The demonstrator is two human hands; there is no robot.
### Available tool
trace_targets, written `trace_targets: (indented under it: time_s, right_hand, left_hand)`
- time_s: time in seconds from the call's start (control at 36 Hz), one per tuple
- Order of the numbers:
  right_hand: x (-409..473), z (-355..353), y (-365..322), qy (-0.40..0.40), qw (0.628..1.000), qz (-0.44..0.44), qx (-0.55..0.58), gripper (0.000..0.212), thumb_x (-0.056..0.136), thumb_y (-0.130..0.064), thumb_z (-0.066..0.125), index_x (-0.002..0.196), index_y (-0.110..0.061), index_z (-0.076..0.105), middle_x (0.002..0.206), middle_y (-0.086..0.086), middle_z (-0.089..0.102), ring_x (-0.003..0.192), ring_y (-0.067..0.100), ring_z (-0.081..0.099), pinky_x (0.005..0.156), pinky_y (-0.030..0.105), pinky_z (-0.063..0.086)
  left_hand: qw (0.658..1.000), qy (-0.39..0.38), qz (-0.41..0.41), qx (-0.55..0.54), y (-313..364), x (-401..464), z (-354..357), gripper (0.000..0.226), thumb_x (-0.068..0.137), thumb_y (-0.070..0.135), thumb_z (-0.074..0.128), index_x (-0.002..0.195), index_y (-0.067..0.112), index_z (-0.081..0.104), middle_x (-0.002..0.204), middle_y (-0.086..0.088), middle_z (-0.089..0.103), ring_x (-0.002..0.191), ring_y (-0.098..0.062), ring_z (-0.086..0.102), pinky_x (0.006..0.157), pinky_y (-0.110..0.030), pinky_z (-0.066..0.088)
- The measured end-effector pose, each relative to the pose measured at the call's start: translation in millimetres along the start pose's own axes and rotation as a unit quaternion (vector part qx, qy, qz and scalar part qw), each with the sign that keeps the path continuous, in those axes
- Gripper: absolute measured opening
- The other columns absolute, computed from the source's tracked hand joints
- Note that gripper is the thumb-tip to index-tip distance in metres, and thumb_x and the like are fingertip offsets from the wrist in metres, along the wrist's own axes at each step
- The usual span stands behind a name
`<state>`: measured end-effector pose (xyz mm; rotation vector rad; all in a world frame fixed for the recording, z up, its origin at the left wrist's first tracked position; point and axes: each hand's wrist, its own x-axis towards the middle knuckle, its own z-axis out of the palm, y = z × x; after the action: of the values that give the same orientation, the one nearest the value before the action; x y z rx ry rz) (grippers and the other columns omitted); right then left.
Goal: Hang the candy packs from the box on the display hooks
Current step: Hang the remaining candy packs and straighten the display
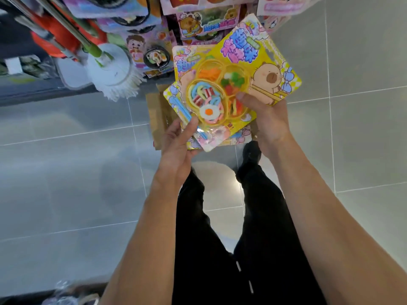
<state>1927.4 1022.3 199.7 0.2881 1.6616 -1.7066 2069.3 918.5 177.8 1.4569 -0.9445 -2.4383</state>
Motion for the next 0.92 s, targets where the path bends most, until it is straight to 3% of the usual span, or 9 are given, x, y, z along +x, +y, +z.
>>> trace_targets:
  time_s: [0.06,0.14,0.22,0.33,0.53,0.61,0.69,0.83,0.92]
  right_hand:
    - [-10,1,-16,-0.006,0.999,0.013,0.039,0.037,0.082,-0.004,0.075,0.118,-0.012,0.067,0.116,0.01,0.074,0.106,0.031,0.071,0.091,0.059,0.055]
    - [-26,2,-39,-0.021,0.997,0.026,0.071,0.031,0.085,-0.005,0.072,0.114,-0.016,0.068,0.116,0.01,0.074,0.106,0.033,0.071,0.084,0.057,0.058]
    - [-43,3,-61,-0.04,0.995,0.014,0.089,0.044,0.087,-0.003,0.069,0.129,-0.008,0.06,0.125,0.014,0.069,0.112,0.034,0.068,0.082,0.047,0.058]
    - [-67,1,-83,-0.019,0.993,0.005,0.115,0.049,0.09,-0.005,0.066,0.137,-0.007,0.054,0.132,0.015,0.065,0.116,0.034,0.065,0.082,0.042,0.055]
    - [-106,2,-118,0.004,0.979,0.025,0.201,0.046,0.096,-0.015,0.06,0.142,-0.009,0.053,0.129,0.013,0.066,0.102,0.023,0.07,0.072,0.034,0.058]
    - [-111,2,-132,-0.032,0.988,0.012,0.151,0.043,0.092,-0.006,0.063,0.134,-0.01,0.057,0.126,0.013,0.067,0.101,0.026,0.07,0.072,0.037,0.06]
    - [-113,2,-149,-0.055,0.997,-0.017,0.059,0.033,0.085,0.004,0.068,0.111,-0.016,0.066,0.104,0.005,0.076,0.089,0.022,0.074,0.067,0.035,0.059]
    - [-119,10,-184,-0.11,0.981,-0.113,-0.117,0.061,0.052,-0.019,0.093,0.108,-0.009,0.073,0.109,0.013,0.075,0.102,0.031,0.072,0.086,0.046,0.058]
    - [-119,22,-203,-0.151,0.966,-0.157,-0.14,0.058,0.052,-0.018,0.095,0.106,-0.015,0.072,0.108,0.006,0.077,0.1,0.023,0.073,0.087,0.04,0.059]
  left_hand:
    - [1.0,-0.009,0.005,-0.008,12,-16,9,0.02,0.098,0.026,0.057,0.108,0.027,0.074,0.126,-0.009,0.068,0.12,-0.032,0.063,0.102,-0.056,0.048]
    - [1.0,0.017,-0.004,0.004,30,-36,17,0.029,0.1,0.03,0.055,0.122,0.015,0.066,0.124,-0.014,0.069,0.115,-0.034,0.066,0.099,-0.059,0.049]
    - [0.999,-0.002,0.006,0.041,46,-53,20,0.041,0.097,0.024,0.063,0.133,0.004,0.058,0.128,-0.02,0.066,0.116,-0.038,0.065,0.099,-0.062,0.048]
    - [0.997,0.006,0.031,0.066,70,-76,21,0.043,0.092,0.016,0.066,0.132,0.001,0.058,0.124,-0.02,0.068,0.111,-0.038,0.067,0.096,-0.057,0.052]
    - [0.993,0.046,0.074,0.075,111,-115,20,0.037,0.09,0.011,0.068,0.125,0.0,0.062,0.119,-0.019,0.07,0.108,-0.038,0.068,0.095,-0.057,0.053]
    - [0.993,0.055,0.074,0.072,126,-128,19,0.031,0.09,0.007,0.064,0.121,0.001,0.065,0.116,-0.02,0.072,0.104,-0.039,0.069,0.091,-0.054,0.056]
    - [0.991,0.058,0.076,0.09,137,-137,16,0.028,0.088,0.006,0.066,0.116,0.006,0.068,0.113,-0.016,0.073,0.102,-0.037,0.071,0.089,-0.05,0.057]
    - [0.983,0.05,0.082,0.155,155,-154,9,0.024,0.085,0.003,0.069,0.108,0.012,0.068,0.099,-0.007,0.077,0.086,-0.025,0.075,0.073,-0.037,0.056]
    - [0.98,0.034,0.11,0.165,167,-162,5,0.036,0.079,0.007,0.073,0.114,0.01,0.067,0.104,-0.009,0.077,0.09,-0.027,0.074,0.077,-0.039,0.057]
